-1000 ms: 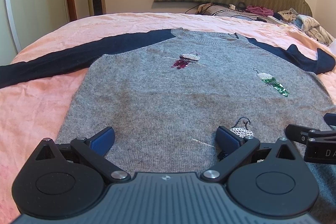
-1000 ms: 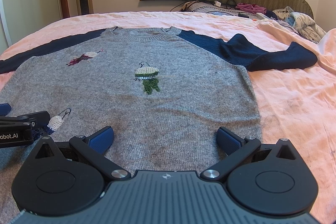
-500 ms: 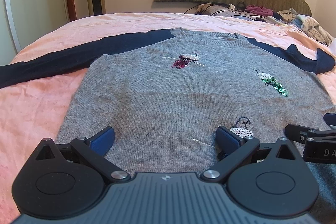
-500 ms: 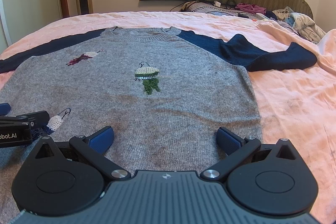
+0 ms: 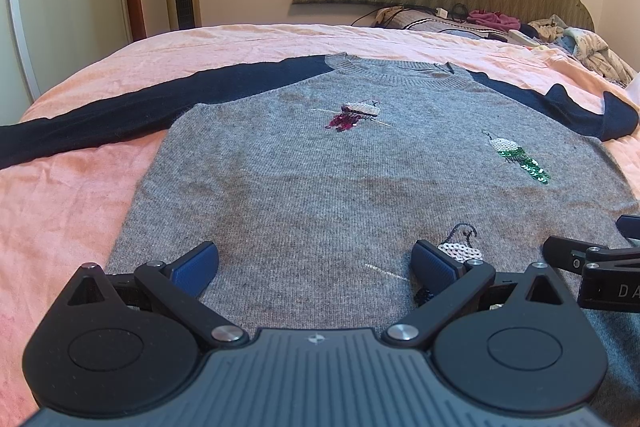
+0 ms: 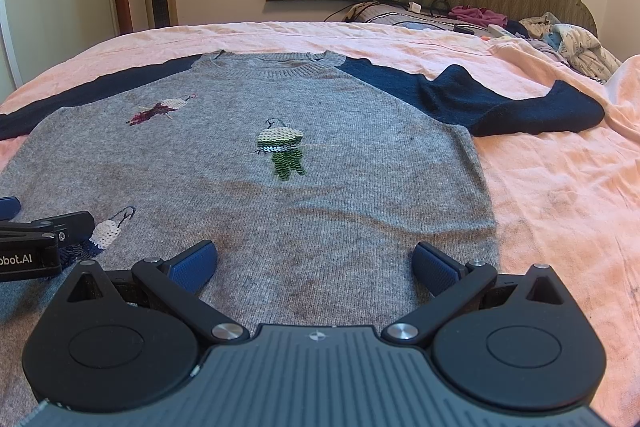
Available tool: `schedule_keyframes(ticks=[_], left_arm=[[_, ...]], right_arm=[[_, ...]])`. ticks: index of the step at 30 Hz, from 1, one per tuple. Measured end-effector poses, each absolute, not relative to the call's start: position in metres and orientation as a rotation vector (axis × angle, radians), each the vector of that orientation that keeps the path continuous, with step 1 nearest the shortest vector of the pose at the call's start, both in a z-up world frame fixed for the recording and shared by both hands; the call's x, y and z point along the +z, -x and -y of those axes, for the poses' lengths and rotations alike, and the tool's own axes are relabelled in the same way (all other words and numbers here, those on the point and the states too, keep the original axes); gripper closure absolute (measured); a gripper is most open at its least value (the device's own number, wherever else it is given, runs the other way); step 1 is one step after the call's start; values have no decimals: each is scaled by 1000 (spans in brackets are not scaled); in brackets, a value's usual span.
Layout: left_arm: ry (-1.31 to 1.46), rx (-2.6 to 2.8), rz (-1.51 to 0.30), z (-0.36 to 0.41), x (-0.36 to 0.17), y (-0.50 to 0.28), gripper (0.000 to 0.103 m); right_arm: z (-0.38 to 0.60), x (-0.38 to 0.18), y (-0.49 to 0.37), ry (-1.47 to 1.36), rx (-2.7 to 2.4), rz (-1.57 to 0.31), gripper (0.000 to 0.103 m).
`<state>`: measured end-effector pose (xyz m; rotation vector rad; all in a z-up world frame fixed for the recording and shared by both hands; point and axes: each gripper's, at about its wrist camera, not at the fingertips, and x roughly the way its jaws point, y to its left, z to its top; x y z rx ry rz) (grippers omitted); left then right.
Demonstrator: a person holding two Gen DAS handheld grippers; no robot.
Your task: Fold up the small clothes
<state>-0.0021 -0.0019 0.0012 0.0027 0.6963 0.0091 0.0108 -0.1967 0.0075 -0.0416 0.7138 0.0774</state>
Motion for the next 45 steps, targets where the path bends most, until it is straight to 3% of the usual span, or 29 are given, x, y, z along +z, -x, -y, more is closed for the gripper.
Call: schedule_keyframes(ticks=[17, 22, 28, 34, 40, 45], left_arm=[[-3, 8, -696, 2, 1, 2, 0], [-3, 8, -696, 2, 1, 2, 0], [-2, 9, -696, 2, 1, 2, 0], [-2, 8, -696, 2, 1, 2, 0], [1, 9, -697, 1, 1, 2, 0], [3, 8, -696, 1, 1, 2, 0]], right_arm=[[208, 20, -14, -3, 132, -736, 0], [279, 94, -9, -234, 232, -403, 0], [427, 138, -71, -460, 62, -301, 0], [564, 69, -146, -907, -156, -484, 0], [531, 45, -215, -616, -156, -604, 2], [510, 20, -279, -481, -215, -785, 17]])
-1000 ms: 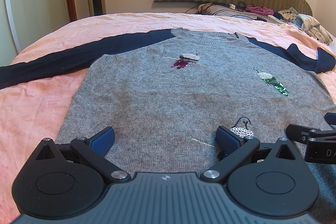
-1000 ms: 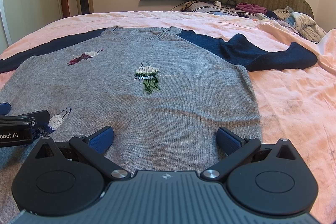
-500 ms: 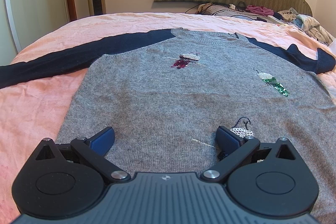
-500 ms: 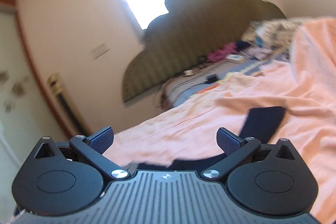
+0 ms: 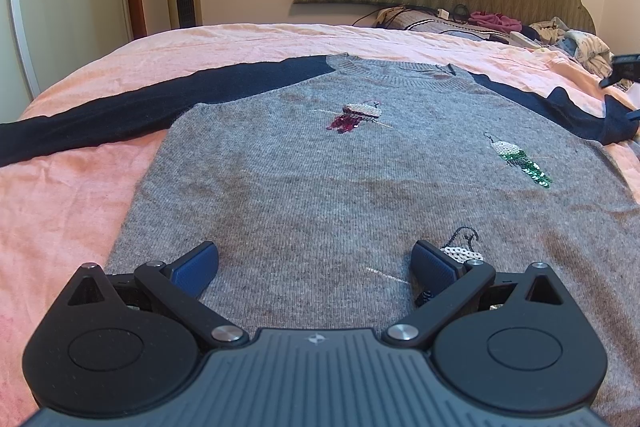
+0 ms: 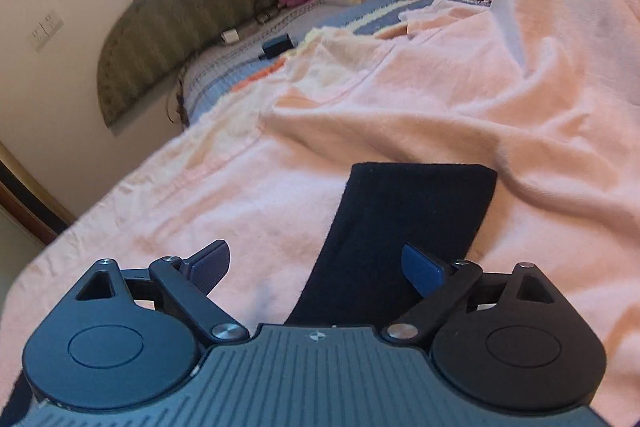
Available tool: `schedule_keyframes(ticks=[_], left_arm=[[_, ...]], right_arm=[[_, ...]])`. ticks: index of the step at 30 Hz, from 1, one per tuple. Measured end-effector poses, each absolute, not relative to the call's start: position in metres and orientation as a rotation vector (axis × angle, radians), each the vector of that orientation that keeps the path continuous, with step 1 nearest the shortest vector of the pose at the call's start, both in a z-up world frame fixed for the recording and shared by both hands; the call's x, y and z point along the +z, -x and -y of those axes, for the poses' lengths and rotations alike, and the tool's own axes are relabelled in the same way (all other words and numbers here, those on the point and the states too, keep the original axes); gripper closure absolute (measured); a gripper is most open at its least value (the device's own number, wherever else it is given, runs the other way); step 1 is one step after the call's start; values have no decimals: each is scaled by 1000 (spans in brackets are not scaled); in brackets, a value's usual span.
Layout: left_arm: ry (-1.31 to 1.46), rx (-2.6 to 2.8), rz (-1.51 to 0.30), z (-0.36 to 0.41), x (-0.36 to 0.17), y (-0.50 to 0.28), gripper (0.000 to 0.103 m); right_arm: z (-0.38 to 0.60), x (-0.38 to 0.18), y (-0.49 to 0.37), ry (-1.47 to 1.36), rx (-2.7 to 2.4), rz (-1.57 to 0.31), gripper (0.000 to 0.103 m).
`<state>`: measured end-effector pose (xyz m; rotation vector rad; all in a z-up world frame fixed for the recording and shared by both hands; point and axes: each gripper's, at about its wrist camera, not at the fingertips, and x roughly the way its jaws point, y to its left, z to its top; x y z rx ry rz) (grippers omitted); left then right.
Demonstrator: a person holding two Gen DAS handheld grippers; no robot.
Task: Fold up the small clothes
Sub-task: 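Move the right gripper to the navy sleeve cuff and grasp it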
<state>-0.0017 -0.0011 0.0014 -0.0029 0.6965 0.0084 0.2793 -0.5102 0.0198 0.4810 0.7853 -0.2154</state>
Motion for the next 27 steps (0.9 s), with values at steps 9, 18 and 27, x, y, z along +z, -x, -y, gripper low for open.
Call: schedule_keyframes(ticks=[9, 18, 27], left_arm=[[23, 3, -692, -2, 2, 1, 0], [44, -4, -684, -5, 2, 2, 0], [52, -7, -682, -5, 2, 2, 0]], right_arm=[[525, 12, -263, -505, -266, -679, 92], [466, 69, -214, -637, 31, -455, 92], [411, 75, -261, -183, -289, -607, 15]])
